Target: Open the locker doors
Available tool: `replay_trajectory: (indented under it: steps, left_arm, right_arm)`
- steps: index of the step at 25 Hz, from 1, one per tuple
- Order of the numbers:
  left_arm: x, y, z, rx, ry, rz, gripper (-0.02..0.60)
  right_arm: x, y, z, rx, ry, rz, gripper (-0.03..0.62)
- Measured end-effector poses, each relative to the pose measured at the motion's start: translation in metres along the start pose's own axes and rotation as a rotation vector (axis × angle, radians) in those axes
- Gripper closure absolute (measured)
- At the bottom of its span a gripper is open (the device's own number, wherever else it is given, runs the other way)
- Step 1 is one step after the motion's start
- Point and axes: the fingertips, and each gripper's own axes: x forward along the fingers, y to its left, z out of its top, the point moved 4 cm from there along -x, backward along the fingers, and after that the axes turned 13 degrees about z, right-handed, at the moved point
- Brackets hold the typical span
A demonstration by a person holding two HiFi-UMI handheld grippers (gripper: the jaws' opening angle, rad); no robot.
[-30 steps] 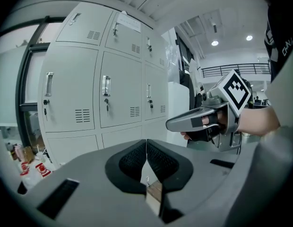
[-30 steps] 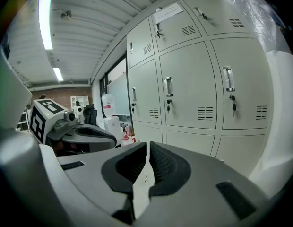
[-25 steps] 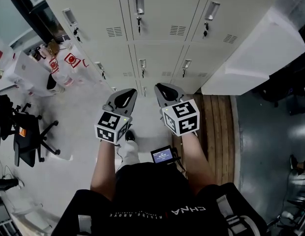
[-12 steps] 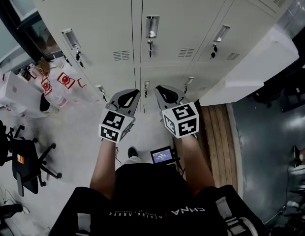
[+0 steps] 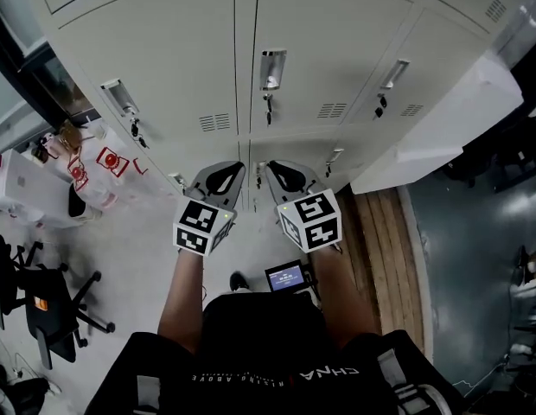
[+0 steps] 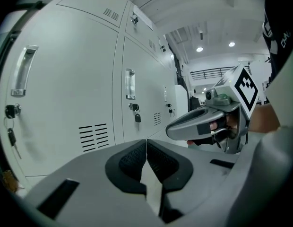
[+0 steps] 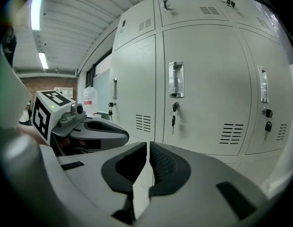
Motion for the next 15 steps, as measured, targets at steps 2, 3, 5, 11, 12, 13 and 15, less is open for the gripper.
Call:
replay_trajectory:
  steps: [2,3,5,11,12,13,15]
  left_arm:
    - [0.01,0.0,0.007,-0.004,-0.012,0.015,0.561]
    - [0.015,-0.002,0.011,-0.009,-0.015,0.022,0.561]
    - [0.023,-0.008,0.017,-0.019,-0.014,0.034,0.561]
    - [0.048,-0.023,0.04,-0.03,-0.034,0.083,0.561]
    - [0.051,-0.025,0.043,-0.024,-0.033,0.086,0.561]
    - [0.053,-0.026,0.045,-0.02,-0.03,0.088,0.561]
    - [0.056,-0.027,0.046,-0.016,-0.02,0.095,0.561]
  right_arm:
    - [0.001,-0.01,0.008,-0.018,-0.01,0.011,0.551]
    - [0.0,-0.015,0.012,-0.031,-0.011,0.018,0.551]
    - [-0.005,-0.026,0.018,-0.05,-0.012,0.03,0.551]
    - [-0.023,-0.063,0.032,-0.056,-0.036,0.056,0.551]
    - [-0.024,-0.068,0.033,-0.04,-0.043,0.062,0.551]
    - [-0.026,-0.072,0.034,-0.023,-0.051,0.068,0.552]
    - [-0.025,-0.075,0.035,0.001,-0.062,0.08,0.557]
